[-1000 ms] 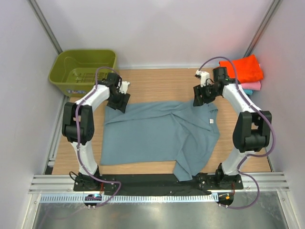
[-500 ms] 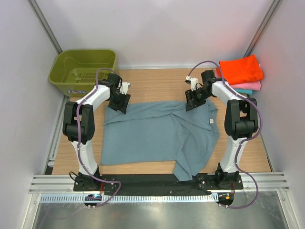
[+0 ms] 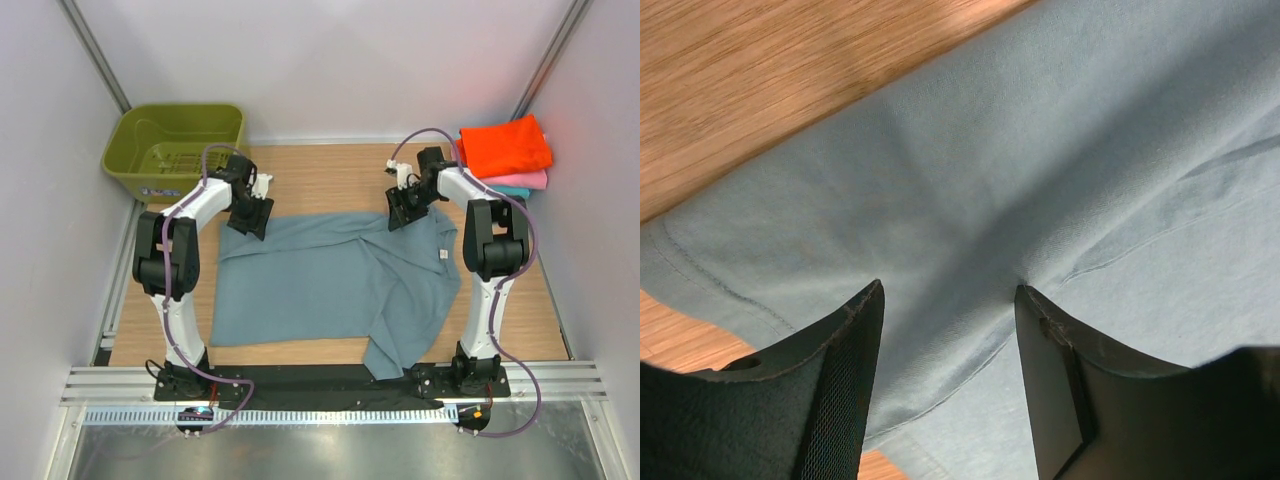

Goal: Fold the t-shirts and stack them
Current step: Fold the tshirt

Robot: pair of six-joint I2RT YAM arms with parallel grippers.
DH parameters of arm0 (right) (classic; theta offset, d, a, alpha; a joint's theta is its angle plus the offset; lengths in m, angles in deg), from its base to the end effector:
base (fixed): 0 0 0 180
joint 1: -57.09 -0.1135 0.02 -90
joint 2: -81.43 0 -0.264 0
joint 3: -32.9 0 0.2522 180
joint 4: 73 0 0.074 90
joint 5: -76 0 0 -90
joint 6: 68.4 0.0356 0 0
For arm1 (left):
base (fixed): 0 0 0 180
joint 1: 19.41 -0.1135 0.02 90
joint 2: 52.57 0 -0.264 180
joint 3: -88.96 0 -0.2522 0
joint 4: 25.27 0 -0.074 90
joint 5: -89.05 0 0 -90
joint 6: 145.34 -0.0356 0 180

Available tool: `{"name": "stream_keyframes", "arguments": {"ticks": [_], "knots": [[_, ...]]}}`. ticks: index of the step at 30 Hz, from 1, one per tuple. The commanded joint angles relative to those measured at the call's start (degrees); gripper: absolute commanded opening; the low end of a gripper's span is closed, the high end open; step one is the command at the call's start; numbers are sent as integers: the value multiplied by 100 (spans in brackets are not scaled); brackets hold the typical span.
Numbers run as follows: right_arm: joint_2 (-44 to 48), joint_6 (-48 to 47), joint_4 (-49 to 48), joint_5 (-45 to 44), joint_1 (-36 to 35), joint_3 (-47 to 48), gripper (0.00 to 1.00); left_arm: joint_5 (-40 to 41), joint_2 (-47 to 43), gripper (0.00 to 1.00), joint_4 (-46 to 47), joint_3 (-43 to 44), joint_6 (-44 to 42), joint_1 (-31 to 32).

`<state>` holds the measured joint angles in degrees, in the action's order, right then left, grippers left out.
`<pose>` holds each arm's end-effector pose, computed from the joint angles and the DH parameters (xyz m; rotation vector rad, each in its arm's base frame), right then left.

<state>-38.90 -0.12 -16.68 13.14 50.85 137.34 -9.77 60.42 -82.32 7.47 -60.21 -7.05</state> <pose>0.4239 0.0627 0.1717 -0.7550 2.6085 0.5918 0.3914 -0.0914 0.1899 0.4574 2.7828 -0.2470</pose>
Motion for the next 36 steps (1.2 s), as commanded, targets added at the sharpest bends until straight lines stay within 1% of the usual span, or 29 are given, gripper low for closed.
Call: {"name": "stream_keyframes", "arguments": {"ticks": [1,2,3,5,6,9,12,15,16,21,23,24,27,31,32,34,35,36], "knots": [[36,-43,24,-33,0,232,49,-59,57,56,31,156,73,12],[36,-52,24,-33,0,231,45,-59,83,56,40,165,73,12],[28,-61,24,-24,0,240,32,-50,92,56,40,173,73,3],[36,-70,32,-24,0,231,18,-41,100,56,40,182,64,3],[88,-70,41,-33,-9,223,7,-41,109,56,40,191,56,12],[220,-87,94,-68,0,161,1,-32,135,56,48,226,64,12],[536,-122,260,-51,-17,47,1,-15,136,56,75,244,64,3],[1046,-122,427,55,-70,-216,1,-23,127,56,119,244,73,3],[1325,-114,506,64,-88,-391,1,-32,144,56,119,244,99,12],[2144,53,569,143,-360,-1200,1,-67,109,55,180,217,117,12],[2512,185,499,204,-544,-1683,1,-50,83,55,198,200,117,30],[2619,220,472,196,-615,-1989,1,-41,74,55,198,200,117,38],[2945,326,410,222,-782,-2386,1,12,4,55,207,156,117,91],[3165,352,507,257,-809,-2511,1,64,-84,55,268,86,100,118],[3191,370,498,240,-809,-2502,3,73,-93,55,294,77,108,126],[3262,413,437,196,-809,-2406,14,108,-75,55,303,112,117,135],[3262,475,402,196,-809,-2344,27,117,-75,55,303,129,117,144],[3279,527,306,204,-800,-2213,34,152,-75,55,303,164,108,170]]}}
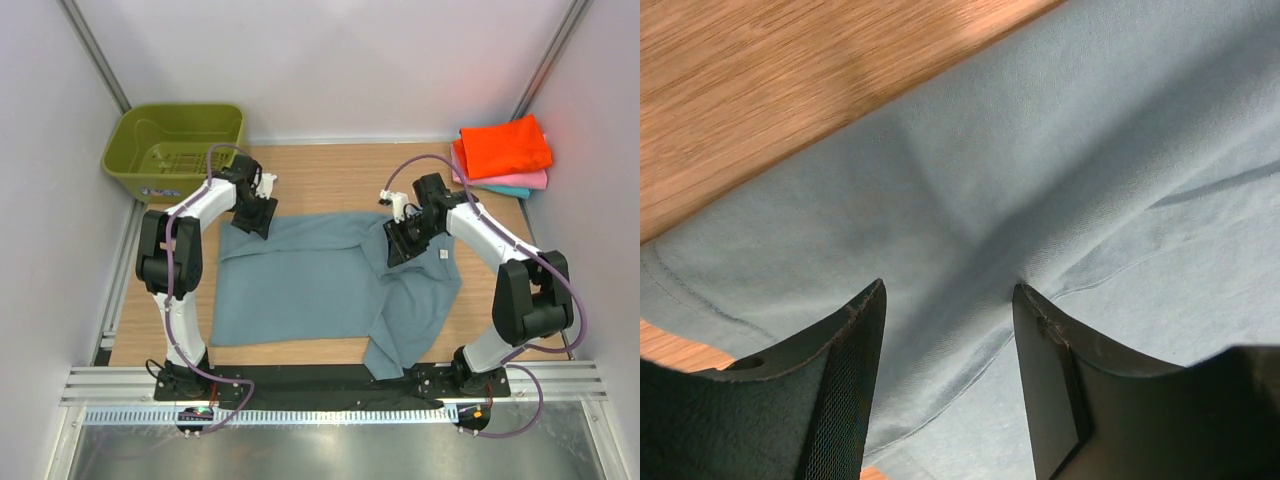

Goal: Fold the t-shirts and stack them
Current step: Fold the tshirt

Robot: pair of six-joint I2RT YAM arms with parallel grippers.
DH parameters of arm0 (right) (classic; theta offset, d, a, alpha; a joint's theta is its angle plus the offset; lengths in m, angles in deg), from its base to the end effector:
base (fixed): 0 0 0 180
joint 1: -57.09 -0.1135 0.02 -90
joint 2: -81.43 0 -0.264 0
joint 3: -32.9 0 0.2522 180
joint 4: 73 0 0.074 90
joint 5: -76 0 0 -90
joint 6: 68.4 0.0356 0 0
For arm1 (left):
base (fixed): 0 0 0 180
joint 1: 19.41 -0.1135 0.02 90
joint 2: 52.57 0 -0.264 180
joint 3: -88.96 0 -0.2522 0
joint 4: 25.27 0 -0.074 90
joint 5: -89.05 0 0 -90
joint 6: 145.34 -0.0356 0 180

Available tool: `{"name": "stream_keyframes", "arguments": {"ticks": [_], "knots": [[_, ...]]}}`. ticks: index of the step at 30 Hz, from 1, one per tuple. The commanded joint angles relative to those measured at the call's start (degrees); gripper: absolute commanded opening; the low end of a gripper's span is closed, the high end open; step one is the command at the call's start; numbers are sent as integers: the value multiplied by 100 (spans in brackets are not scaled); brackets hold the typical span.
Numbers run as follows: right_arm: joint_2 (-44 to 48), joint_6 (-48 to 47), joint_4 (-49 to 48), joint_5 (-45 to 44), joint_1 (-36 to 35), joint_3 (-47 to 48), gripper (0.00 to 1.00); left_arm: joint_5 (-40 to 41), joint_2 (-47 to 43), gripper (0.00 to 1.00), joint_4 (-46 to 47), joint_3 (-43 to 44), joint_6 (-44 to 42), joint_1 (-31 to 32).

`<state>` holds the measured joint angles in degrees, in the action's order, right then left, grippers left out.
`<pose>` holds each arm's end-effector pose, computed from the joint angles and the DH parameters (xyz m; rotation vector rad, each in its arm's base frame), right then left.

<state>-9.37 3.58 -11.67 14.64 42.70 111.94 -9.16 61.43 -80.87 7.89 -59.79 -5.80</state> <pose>0.2875 0.0914 0.2254 -0.8687 2.6147 0.6895 0.3944 -0.1007 0.1860 0.4745 2.7671 -0.2390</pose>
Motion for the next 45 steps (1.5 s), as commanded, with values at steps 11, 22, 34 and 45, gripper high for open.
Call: {"name": "stream_keyframes", "arguments": {"ticks": [11,22,34,45], "knots": [[-585,1019,-1153,-579,902,1425,47,698,-185,55,230,123,49,28],[-1993,941,-1180,-579,1835,2700,47,768,289,56,133,290,120,-165],[-2898,897,-1163,-658,1958,3299,47,961,914,56,-61,993,58,-376],[-3101,765,-1092,-606,2019,2973,43,1032,949,56,-61,932,40,-411]]}}
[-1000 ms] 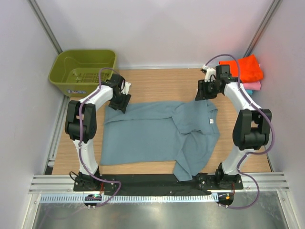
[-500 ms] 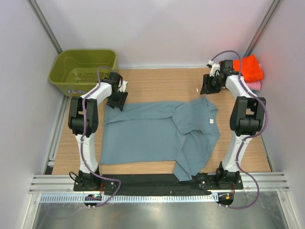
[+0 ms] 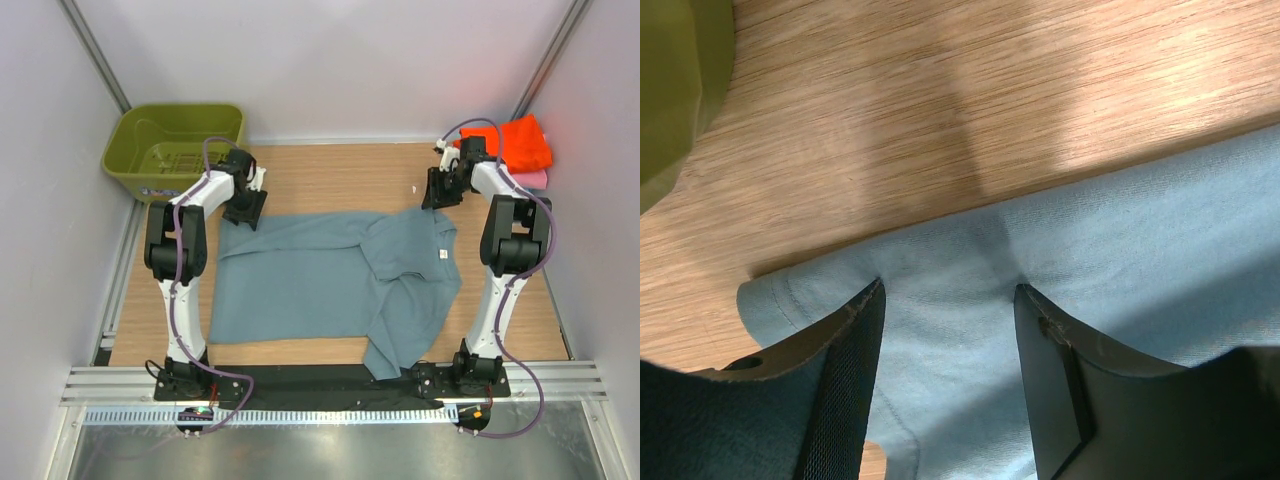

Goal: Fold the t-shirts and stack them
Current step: Fold the tshirt

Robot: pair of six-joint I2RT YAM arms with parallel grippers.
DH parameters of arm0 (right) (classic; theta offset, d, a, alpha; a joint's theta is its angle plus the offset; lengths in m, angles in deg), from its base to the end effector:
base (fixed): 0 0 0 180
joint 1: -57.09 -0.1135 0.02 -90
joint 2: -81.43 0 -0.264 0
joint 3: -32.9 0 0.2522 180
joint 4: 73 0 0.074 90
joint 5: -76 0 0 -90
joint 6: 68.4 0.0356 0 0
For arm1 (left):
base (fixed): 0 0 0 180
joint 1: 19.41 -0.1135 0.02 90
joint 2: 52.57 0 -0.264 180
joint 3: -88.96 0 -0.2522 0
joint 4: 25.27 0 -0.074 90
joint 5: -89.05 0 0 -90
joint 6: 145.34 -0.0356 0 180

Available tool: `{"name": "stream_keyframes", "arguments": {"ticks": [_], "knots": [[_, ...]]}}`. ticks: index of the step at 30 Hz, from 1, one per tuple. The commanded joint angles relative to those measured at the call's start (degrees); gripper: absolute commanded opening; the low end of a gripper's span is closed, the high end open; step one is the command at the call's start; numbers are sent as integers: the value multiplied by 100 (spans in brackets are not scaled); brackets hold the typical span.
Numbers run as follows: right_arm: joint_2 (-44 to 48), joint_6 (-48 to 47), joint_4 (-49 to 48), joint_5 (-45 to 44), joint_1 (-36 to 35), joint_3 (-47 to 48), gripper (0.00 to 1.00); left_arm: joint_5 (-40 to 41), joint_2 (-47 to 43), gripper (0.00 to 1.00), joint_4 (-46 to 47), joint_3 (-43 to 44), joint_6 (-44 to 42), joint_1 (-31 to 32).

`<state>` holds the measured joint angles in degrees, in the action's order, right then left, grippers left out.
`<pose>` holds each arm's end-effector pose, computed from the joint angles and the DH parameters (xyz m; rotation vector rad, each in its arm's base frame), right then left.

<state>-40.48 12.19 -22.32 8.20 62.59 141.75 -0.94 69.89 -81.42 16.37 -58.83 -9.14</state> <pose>0.4518 -0.0300 0.1847 -0.2083 2.6026 0.4284 0.4335 -0.0785 0.1670 0.3370 2.7936 -0.0273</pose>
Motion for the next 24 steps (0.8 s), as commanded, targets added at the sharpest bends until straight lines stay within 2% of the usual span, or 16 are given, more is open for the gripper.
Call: {"name": "stream_keyframes", "arguments": {"ticks": [1,2,5,6,14,22,24], "knots": [[9,-96,-19,74,30,-25,41,219,103,56,-6,84,-56,-86],[9,-114,-2,83,30,-43,39,219,112,56,-15,84,-56,-77],[97,-149,16,66,57,-157,16,254,112,55,3,92,-56,-86],[175,-140,25,57,74,-201,1,262,103,55,3,84,-56,-86],[703,-79,104,39,566,-754,1,236,68,55,47,22,-3,-94],[941,-96,60,-14,734,-1071,2,184,103,55,82,57,67,-86],[976,-79,60,-14,734,-1071,13,157,103,54,65,136,41,-77]]}}
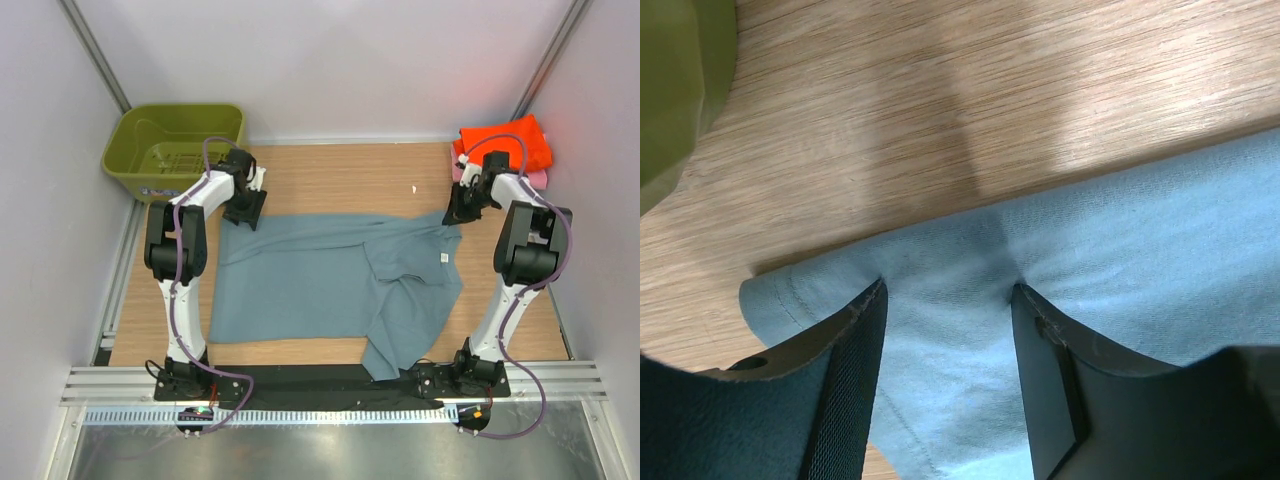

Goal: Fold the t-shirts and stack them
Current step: Fold the tshirt

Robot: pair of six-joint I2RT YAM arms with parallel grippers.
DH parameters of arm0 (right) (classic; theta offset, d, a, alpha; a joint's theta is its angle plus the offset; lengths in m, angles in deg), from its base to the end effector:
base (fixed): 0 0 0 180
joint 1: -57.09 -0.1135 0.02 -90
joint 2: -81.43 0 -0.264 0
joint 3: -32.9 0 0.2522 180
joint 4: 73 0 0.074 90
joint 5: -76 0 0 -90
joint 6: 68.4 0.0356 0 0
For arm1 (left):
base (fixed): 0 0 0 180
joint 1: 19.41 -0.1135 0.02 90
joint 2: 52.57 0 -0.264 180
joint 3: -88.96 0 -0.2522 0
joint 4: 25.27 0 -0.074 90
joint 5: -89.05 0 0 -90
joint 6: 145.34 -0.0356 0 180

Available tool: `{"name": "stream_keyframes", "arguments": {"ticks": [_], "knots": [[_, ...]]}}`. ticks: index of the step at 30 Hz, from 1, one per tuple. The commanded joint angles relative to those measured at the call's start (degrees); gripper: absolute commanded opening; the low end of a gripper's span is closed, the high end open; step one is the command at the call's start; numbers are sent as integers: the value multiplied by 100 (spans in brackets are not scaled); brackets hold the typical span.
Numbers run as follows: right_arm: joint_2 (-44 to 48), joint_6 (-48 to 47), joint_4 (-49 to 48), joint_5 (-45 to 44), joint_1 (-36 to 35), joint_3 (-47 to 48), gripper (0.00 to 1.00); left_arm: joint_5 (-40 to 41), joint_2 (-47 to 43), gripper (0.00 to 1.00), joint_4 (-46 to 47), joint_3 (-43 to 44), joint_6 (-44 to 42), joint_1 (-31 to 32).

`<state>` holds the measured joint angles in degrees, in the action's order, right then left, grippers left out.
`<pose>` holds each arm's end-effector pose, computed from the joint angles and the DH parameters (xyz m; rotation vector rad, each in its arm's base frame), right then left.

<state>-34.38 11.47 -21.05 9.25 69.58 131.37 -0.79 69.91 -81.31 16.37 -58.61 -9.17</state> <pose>0.4067 -0.0757 0.1762 -0.0455 2.6784 0.4441 0.4338 -0.0783 0.1669 0.3301 2.7928 -0.0245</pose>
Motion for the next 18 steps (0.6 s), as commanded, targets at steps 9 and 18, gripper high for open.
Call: {"name": "stream_keyframes", "arguments": {"ticks": [9,18], "knots": [[647,55,30,-13,34,38,42,19,-549,53,-87,444,-218,13],[1314,-32,548,486,34,-542,43,-473,-1242,54,-526,304,-280,74]]}}
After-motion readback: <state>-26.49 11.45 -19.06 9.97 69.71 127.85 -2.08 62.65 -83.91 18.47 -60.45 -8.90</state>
